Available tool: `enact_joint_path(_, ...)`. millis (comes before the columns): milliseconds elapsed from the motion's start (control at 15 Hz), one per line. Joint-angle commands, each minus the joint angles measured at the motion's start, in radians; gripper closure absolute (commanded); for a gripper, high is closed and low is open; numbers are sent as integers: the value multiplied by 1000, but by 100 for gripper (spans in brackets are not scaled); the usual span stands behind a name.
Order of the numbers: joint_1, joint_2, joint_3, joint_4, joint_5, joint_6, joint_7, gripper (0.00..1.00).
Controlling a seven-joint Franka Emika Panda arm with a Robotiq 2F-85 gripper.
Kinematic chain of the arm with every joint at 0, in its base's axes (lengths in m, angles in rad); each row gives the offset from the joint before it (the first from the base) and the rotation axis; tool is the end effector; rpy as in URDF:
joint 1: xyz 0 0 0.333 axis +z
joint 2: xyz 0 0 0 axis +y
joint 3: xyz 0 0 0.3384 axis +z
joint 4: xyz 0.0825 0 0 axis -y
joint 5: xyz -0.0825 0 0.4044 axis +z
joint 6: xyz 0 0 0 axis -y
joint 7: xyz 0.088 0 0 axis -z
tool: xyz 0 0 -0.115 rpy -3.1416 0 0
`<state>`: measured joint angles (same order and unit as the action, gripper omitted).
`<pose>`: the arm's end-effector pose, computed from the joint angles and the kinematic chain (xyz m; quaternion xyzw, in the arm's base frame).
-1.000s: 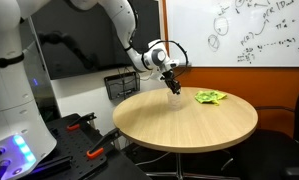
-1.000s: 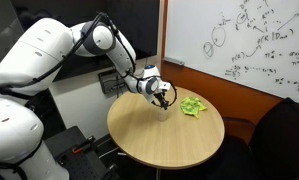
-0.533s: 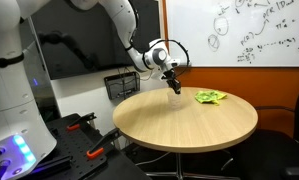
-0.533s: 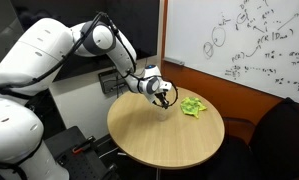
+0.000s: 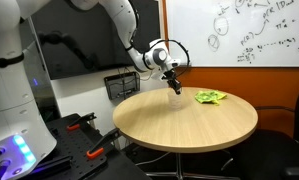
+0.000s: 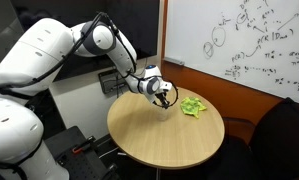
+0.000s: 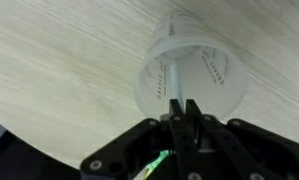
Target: Pick up the pen from the cup and put it on the table.
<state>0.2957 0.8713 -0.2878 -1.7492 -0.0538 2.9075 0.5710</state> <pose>0.7075 0.0301 0.1120 0.9641 -0.1850 0.1803 0.0615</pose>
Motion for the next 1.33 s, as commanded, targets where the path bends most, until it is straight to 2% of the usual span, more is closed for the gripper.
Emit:
enact_joint_path(0, 18, -20, -14, -27, 26, 26, -27, 97)
enact_joint_path(467, 43, -150, -25, -118, 21, -26, -18, 97)
enact_joint_path(800, 9, -369, 18, -250, 21, -96, -42, 97)
enact_joint_path(867, 23, -414, -1, -274, 4, -114, -21, 97)
enact_joint_path(1067, -5, -541, 13, -297, -45, -377, -12, 97)
enact_joint_path(1267, -111, -585, 102, -302, 30, -587, -74, 97)
